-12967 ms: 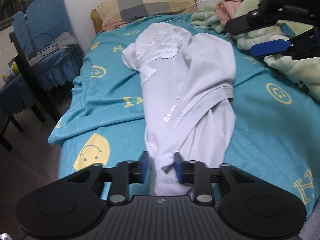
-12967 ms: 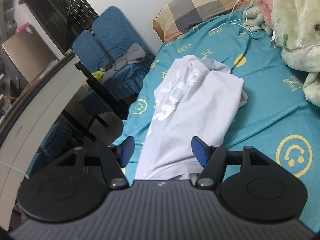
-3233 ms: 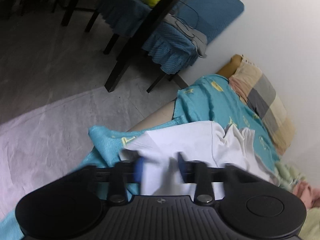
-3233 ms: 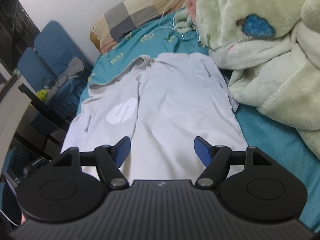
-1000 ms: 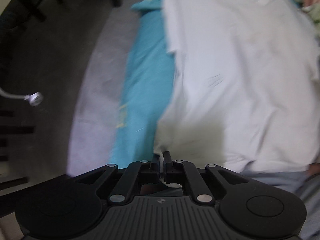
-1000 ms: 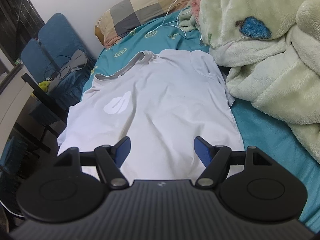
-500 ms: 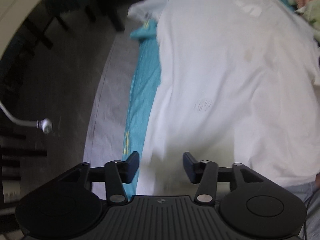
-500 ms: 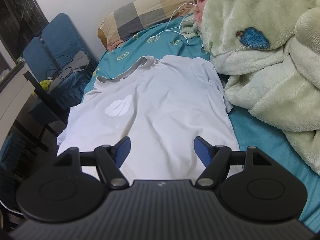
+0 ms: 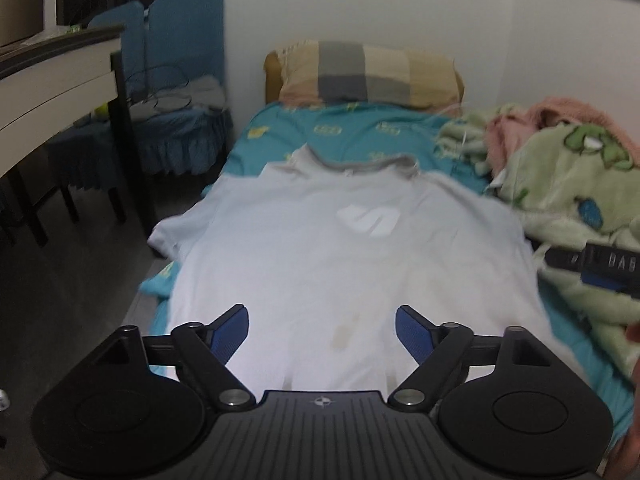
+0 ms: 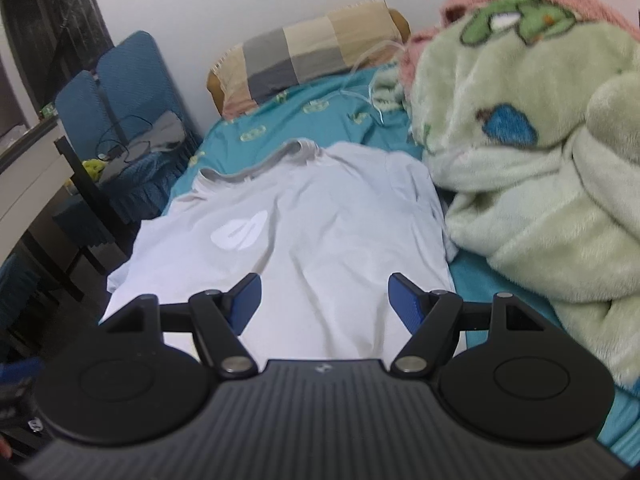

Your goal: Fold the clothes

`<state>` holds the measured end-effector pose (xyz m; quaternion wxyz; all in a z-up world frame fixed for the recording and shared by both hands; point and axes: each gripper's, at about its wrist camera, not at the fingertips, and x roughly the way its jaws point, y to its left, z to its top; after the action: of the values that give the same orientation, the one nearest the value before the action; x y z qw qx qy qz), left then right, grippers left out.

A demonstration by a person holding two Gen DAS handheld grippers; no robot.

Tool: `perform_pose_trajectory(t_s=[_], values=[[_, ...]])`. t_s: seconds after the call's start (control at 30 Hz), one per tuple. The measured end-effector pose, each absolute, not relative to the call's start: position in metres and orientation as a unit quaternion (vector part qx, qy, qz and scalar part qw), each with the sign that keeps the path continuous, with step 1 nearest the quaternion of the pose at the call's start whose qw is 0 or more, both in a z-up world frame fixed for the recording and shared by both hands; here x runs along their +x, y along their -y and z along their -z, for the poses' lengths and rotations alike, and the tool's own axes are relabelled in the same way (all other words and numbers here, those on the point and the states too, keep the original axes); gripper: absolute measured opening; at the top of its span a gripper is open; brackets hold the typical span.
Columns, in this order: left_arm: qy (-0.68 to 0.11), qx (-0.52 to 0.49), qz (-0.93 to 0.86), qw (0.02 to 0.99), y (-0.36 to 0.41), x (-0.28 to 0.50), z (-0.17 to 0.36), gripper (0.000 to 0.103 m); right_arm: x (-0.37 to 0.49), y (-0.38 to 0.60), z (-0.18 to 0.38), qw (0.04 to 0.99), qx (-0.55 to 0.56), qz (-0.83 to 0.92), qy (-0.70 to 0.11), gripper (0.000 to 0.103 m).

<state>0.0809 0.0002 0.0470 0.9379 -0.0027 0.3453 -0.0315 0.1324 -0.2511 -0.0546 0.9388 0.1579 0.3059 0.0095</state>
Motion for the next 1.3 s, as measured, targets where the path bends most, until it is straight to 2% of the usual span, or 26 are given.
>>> perform_pose_trajectory(t_s=[0.07,0.13,0.2,0.3,0.4,0.53,0.9,1.07,1.3], values=[[-0.330,-0.016,0.051,0.942,0.010,0.095,-0.040,0.089,0.130,0.250,0.052,0.943,0.155,-0.014,-0.294,0.072],[-0.317,-0.025,0.060,0.946,0.019,0.110,0.018,0.095,0.130,0.249,0.053,0.944,0.154,-0.014,-0.290,0.072],[-0.314,-0.028,0.067,0.947,0.019,0.123,0.075,0.096,0.131,0.249,0.054,0.945,0.152,-0.014,-0.289,0.072],[-0.347,-0.013,0.061,0.936,0.013,0.128,0.116,0.096,0.134,0.249,0.059,0.943,0.155,-0.010,-0.293,0.072],[-0.359,-0.015,0.057,0.931,0.006,0.128,0.122,0.096,0.135,0.248,0.059,0.942,0.159,-0.011,-0.294,0.072],[-0.340,-0.029,0.051,0.939,0.000,0.117,0.103,0.102,0.135,0.253,0.057,0.942,0.173,-0.012,-0.289,0.072],[-0.334,-0.104,0.034,0.936,-0.024,0.112,0.088,0.102,0.155,0.334,0.086,0.840,0.441,0.019,-0.317,0.074],[-0.344,-0.147,0.036,0.927,-0.035,0.115,0.091,0.102,0.183,0.367,0.103,0.790,0.521,0.067,-0.316,0.074],[-0.359,-0.174,0.034,0.916,-0.041,0.125,0.097,0.102,0.226,0.376,0.163,0.747,0.557,0.114,-0.345,0.073]])
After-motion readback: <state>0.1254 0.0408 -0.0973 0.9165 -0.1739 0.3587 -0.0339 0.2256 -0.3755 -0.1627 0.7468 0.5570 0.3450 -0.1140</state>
